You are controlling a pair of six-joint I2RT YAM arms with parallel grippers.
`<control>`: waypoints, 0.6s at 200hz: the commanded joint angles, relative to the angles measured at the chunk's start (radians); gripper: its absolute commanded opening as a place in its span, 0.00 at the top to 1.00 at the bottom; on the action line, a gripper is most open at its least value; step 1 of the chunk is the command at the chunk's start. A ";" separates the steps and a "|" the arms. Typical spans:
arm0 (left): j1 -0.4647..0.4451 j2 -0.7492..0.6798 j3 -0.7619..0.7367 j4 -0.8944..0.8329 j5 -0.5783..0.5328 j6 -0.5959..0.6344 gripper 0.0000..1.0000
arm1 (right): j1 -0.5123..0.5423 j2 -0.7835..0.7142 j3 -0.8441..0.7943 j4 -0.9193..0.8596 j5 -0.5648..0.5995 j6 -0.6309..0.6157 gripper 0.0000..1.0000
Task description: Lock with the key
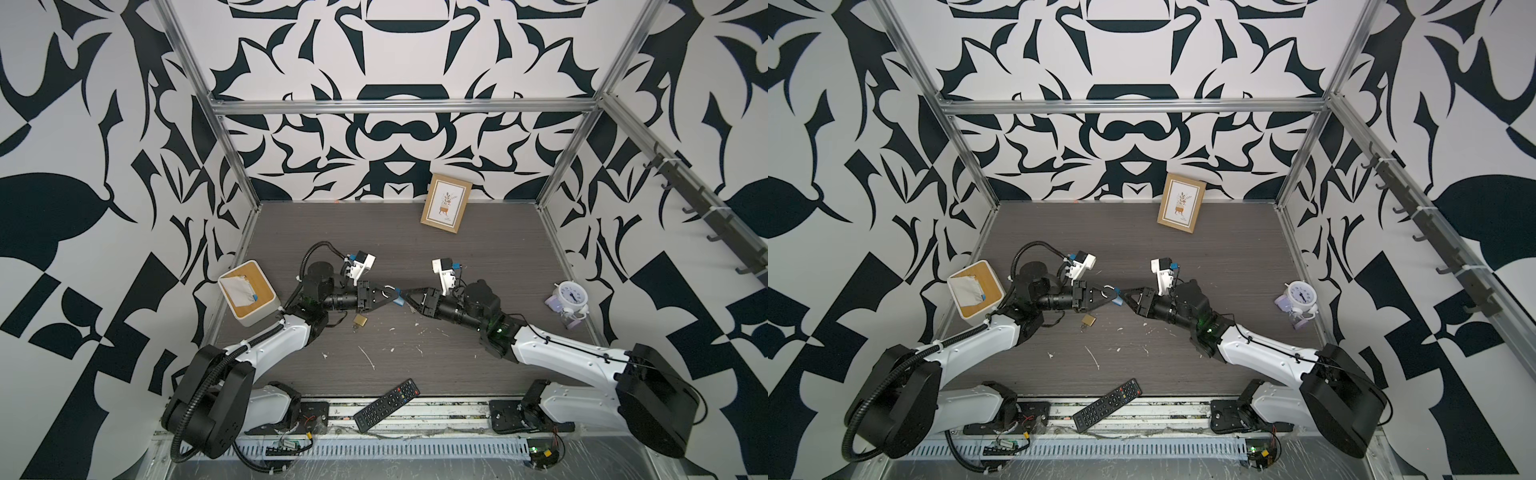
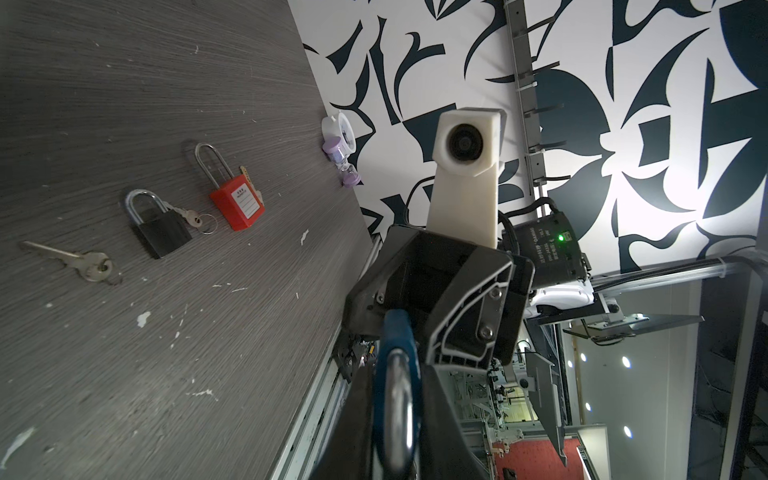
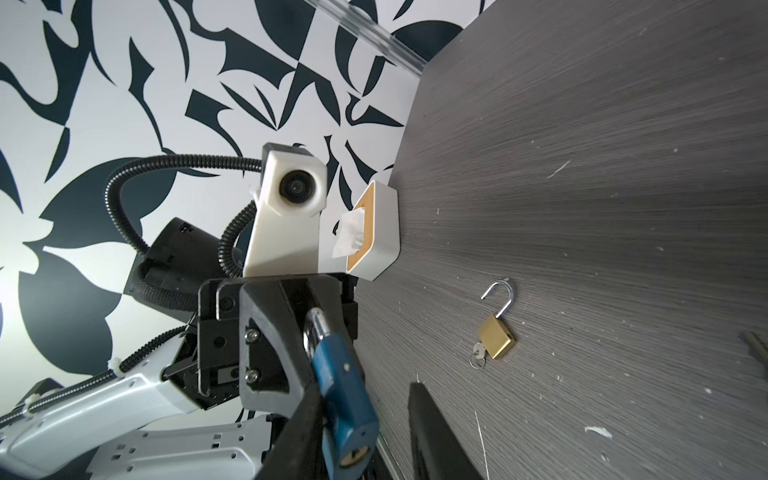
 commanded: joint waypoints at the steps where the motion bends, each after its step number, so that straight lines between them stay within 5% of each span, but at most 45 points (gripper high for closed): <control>1: 0.003 0.003 0.033 0.063 0.040 -0.009 1.00 | 0.001 0.049 0.021 0.162 -0.067 0.054 0.69; 65: 0.002 0.049 0.032 0.092 0.007 -0.027 1.00 | 0.002 0.105 -0.035 0.326 -0.062 0.153 1.00; 91: 0.002 0.068 0.040 0.097 -0.003 -0.030 1.00 | 0.001 0.081 -0.040 0.293 -0.043 0.158 1.00; 107: 0.005 0.064 0.034 0.099 -0.035 -0.032 0.34 | 0.002 0.067 -0.055 0.270 -0.001 0.169 1.00; 111: 0.009 0.055 0.030 0.092 -0.050 -0.028 0.04 | 0.002 0.065 -0.060 0.266 0.012 0.169 1.00; 120: 0.027 0.027 0.021 0.047 -0.091 -0.011 0.00 | 0.002 0.058 -0.072 0.245 0.054 0.173 1.00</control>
